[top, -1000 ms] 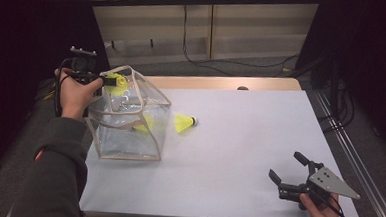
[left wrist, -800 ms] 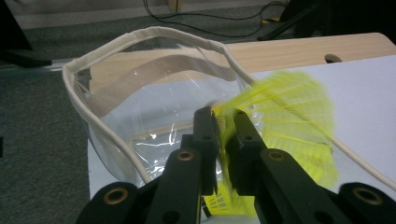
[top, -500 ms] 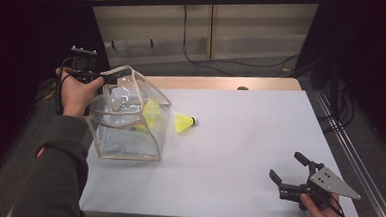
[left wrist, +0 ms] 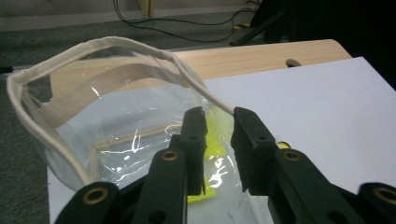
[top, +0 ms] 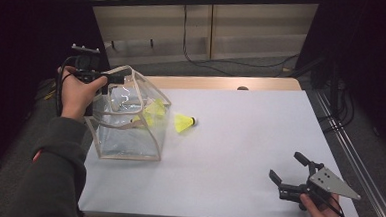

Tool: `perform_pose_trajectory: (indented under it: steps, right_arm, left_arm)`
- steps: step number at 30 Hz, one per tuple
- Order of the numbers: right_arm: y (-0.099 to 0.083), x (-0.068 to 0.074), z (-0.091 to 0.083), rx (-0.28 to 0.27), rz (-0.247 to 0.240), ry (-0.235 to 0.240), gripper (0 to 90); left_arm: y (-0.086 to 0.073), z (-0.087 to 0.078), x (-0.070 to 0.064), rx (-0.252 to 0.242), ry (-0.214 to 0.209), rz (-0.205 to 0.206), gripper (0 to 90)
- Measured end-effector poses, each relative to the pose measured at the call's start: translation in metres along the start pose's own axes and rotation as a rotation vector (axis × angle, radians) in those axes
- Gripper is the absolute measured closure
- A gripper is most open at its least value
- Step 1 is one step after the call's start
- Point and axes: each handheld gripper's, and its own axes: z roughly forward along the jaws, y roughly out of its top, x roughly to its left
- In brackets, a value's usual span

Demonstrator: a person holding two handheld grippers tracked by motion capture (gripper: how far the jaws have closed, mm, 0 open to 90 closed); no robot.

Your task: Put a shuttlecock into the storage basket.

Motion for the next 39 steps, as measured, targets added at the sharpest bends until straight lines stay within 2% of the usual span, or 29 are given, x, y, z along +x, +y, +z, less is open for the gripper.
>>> perform_pose_trajectory:
  steps: [6,9,23,26,34,39]
  right_arm:
    - [0.000,0.000,0.000,0.001,-0.003,0.000,1.2]
    - [0.000,0.000,0.000,0.001,-0.006,0.001,1.2]
    - [0.000,0.001,0.000,0.002,-0.007,0.004,1.2]
    - [0.000,0.001,0.000,0.002,-0.008,0.004,1.2]
    - [0.000,0.001,0.000,0.002,-0.012,0.004,1.2]
    - [0.000,0.001,0.000,0.002,-0.011,0.003,1.2]
  left_arm:
    - [0.002,-0.004,-0.007,-0.005,-0.051,-0.003,70.3]
    - [0.003,-0.005,-0.012,-0.009,-0.076,0.000,65.7]
    - [0.011,-0.007,-0.046,-0.013,-0.180,0.049,52.8]
    - [0.012,-0.006,-0.051,-0.013,-0.201,0.047,49.9]
    - [0.012,-0.003,-0.063,-0.014,-0.230,0.057,44.6]
    - [0.013,-0.002,-0.072,-0.014,-0.241,0.083,41.7]
